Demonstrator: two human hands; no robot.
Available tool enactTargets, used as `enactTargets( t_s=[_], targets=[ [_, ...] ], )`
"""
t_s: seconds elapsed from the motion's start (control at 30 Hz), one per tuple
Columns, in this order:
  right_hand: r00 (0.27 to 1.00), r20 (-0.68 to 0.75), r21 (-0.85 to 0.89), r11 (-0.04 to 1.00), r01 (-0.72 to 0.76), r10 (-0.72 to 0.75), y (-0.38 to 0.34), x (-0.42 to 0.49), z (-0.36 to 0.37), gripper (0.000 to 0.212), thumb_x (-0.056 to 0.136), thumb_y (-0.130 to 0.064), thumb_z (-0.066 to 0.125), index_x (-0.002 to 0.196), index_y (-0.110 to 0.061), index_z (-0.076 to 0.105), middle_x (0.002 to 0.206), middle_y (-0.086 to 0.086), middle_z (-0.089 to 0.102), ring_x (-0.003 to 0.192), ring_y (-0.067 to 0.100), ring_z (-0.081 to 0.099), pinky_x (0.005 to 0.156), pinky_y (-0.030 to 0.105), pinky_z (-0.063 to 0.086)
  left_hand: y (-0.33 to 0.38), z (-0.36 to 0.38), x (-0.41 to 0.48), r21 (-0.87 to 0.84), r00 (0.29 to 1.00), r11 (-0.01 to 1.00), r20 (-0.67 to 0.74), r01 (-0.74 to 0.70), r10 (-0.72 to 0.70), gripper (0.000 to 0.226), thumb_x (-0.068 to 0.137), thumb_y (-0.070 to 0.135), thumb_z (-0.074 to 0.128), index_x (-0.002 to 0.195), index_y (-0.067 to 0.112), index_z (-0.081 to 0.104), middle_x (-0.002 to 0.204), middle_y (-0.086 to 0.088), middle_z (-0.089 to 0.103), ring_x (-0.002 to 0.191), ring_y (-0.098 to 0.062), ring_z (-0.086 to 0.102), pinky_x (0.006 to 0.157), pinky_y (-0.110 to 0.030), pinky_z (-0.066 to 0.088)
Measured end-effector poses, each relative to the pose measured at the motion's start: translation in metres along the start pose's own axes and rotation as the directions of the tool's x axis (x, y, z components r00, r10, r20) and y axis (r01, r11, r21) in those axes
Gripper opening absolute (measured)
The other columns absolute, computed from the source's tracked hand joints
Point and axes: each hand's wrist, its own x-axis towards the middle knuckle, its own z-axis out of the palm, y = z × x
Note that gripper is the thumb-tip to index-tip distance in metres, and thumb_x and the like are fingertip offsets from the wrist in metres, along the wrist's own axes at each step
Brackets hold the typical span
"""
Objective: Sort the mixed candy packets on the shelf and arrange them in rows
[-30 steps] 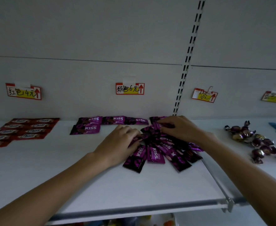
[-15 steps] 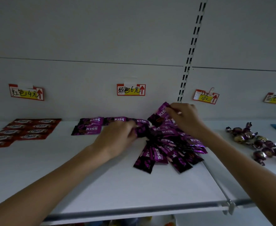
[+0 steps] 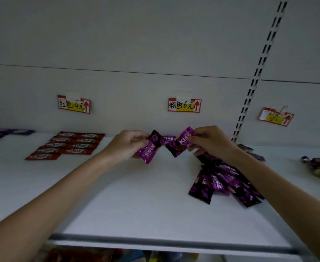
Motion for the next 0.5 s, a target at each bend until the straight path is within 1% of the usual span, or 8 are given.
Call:
enactTargets(
  t_s=[0.07,0.13,0.23,0.3,0.37,0.4,0.47,0.5],
  targets=[
    [0.999,0.037,0.04,0.999,-0.029,0.027,0.006,0.001,0.006,0.011,0.087,-0.005,0.061,0.091,0.001,0.068,0.082,0.015,0.071,0.065,0.013,0.069,0.062,0.025,0.058,-0.003,-0.001,0.002,0.073,1.0,0.997,0.0,-0.014,0.014,0.024,0.09,0.004,0.053,0.095,0.025,0.063,0.073,0.01,0.067,0.06,0.003,0.061,0.06,-0.01,0.048],
    [0.998,0.064,-0.002,1.0,-0.031,0.031,0.013,-0.002,0.012,0.012,0.086,-0.007,0.063,0.092,0.003,0.067,0.085,0.016,0.072,0.067,0.013,0.069,0.065,0.022,0.057,-0.006,-0.002,0.004,0.147,0.999,0.989,-0.006,-0.031,0.033,0.026,0.087,0.004,0.057,0.088,0.029,0.063,0.068,0.015,0.067,0.063,0.002,0.062,0.066,-0.012,0.047],
    [0.998,0.039,-0.302,0.952,0.054,-0.044,0.016,-0.005,0.012,0.012,0.086,-0.013,0.064,0.085,-0.002,0.066,0.072,0.005,0.068,0.058,0.008,0.059,0.054,0.006,0.043,-0.009,-0.001,0.006,0.165,0.999,0.985,0.006,-0.04,0.04,0.03,0.085,0.001,0.058,0.081,0.03,0.063,0.07,0.01,0.068,0.069,-0.009,0.063,0.074,-0.026,0.047],
    [0.997,0.039,-0.422,0.903,0.077,-0.067,0.017,-0.006,0.006,0.011,0.086,-0.016,0.063,0.084,-0.005,0.064,0.065,0.003,0.061,0.055,0.009,0.052,0.049,0.009,0.036,-0.01,-0.001,0.008,0.163,0.999,0.986,0.005,-0.041,0.041,0.024,0.081,0.003,0.06,0.08,0.027,0.064,0.072,0.006,0.069,0.072,-0.014,0.064,0.076,-0.033,0.05],
    [0.996,0.061,-0.434,0.897,0.079,-0.058,0.02,-0.007,-0.002,0.009,0.086,-0.017,0.063,0.094,-0.015,0.063,0.066,0.006,0.06,0.055,0.007,0.051,0.053,0.016,0.038,-0.008,0.001,0.008,0.13,0.999,0.991,0.018,-0.039,0.037,0.012,0.07,0.015,0.063,0.078,0.023,0.066,0.076,-0.001,0.07,0.078,-0.02,0.066,0.08,-0.041,0.055],
    [0.996,0.066,-0.439,0.895,0.081,-0.058,0.021,-0.008,-0.006,0.013,0.086,-0.017,0.064,0.098,-0.02,0.062,0.062,0.003,0.057,0.052,0.002,0.048,0.052,0.016,0.037,-0.007,0.003,0.008,0.123,0.998,0.991,0.019,-0.055,0.053,0.013,0.065,0.018,0.062,0.076,0.022,0.066,0.077,-0.002,0.07,0.079,-0.021,0.066,0.081,-0.042,0.055],
    [0.995,0.073,-0.462,0.882,0.098,-0.072,0.024,-0.008,-0.012,0.016,0.085,-0.02,0.065,0.1,-0.026,0.062,0.059,-0.002,0.051,0.046,-0.002,0.042,0.05,0.016,0.033,-0.004,0.008,0.008,0.166,0.989,0.976,-0.019,-0.14,0.145,0.01,0.067,0.015,0.067,0.075,0.022,0.066,0.077,0.001,0.07,0.076,-0.013,0.065,0.078,-0.033,0.053],
    [0.994,0.074,-0.48,0.871,0.106,-0.081,0.025,-0.008,-0.013,0.017,0.085,-0.021,0.065,0.101,-0.027,0.063,0.062,-0.001,0.054,0.05,0.002,0.044,0.052,0.017,0.034,-0.003,0.011,0.006,0.218,0.976,0.955,-0.043,-0.199,0.213,0.013,0.071,0.01,0.07,0.076,0.022,0.066,0.078,0.003,0.07,0.074,-0.008,0.063,0.075,-0.026,0.05]
  ],
)
